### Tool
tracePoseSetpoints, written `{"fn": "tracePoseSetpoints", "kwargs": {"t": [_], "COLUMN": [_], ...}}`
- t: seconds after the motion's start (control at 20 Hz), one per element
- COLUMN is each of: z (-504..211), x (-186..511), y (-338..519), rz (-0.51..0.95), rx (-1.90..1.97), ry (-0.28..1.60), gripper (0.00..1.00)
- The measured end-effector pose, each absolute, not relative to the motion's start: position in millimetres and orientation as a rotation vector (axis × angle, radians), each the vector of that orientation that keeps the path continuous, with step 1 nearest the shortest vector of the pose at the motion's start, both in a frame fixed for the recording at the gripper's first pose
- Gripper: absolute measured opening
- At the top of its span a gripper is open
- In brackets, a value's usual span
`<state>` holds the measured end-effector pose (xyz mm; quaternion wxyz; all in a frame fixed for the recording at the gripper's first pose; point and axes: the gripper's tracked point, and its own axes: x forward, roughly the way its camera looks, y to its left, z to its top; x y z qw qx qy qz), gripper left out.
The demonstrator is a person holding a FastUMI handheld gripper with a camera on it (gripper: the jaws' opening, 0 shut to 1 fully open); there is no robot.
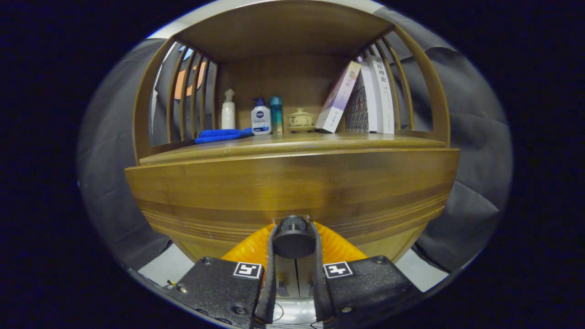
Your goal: Pull open the drawer, take out the items inside it, and place them on the countertop above the cabinet.
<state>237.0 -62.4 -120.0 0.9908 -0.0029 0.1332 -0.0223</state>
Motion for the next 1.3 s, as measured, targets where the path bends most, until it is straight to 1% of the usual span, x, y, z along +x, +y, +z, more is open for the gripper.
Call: {"fn": "tracePoseSetpoints", "kwargs": {"t": [0.1, 0.65, 1.3], "z": [-120.9, -131.0, -140.0], "x": [206.7, 119.5, 63.4], "y": [-61.5, -61.9, -51.9], "rz": [-0.043, -0.048, -0.021], "rx": [-0.011, -0.008, 0.010], "ry": [0.267, 0.263, 0.273], "gripper": [0.36, 0.36, 0.36]}}
